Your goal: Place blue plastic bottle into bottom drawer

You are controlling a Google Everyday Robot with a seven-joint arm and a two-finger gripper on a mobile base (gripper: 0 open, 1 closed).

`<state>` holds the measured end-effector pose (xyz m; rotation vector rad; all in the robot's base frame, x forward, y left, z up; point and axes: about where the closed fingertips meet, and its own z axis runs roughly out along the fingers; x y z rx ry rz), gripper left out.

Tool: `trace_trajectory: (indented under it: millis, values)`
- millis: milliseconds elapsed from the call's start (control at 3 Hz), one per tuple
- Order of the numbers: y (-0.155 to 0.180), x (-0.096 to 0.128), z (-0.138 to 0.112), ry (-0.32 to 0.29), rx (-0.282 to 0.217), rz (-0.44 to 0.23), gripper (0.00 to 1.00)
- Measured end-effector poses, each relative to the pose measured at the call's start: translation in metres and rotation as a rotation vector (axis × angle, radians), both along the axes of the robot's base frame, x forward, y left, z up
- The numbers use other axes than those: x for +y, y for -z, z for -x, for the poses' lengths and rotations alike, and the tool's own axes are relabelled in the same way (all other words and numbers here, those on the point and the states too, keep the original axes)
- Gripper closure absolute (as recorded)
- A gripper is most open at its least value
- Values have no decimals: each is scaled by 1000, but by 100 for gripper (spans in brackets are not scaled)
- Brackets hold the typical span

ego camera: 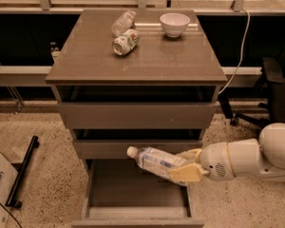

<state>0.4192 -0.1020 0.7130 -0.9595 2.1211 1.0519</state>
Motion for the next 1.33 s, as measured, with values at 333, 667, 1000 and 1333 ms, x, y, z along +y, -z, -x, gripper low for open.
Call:
trace_trajectory:
  millis: [333,667,1000,1333]
  values:
    - [42,-1,-13,66,71,48,100]
    - [42,-1,-13,66,71,48,100]
    - [63,16,-9,37,82,65,100]
    - [92,31,-9,-1,95,69,100]
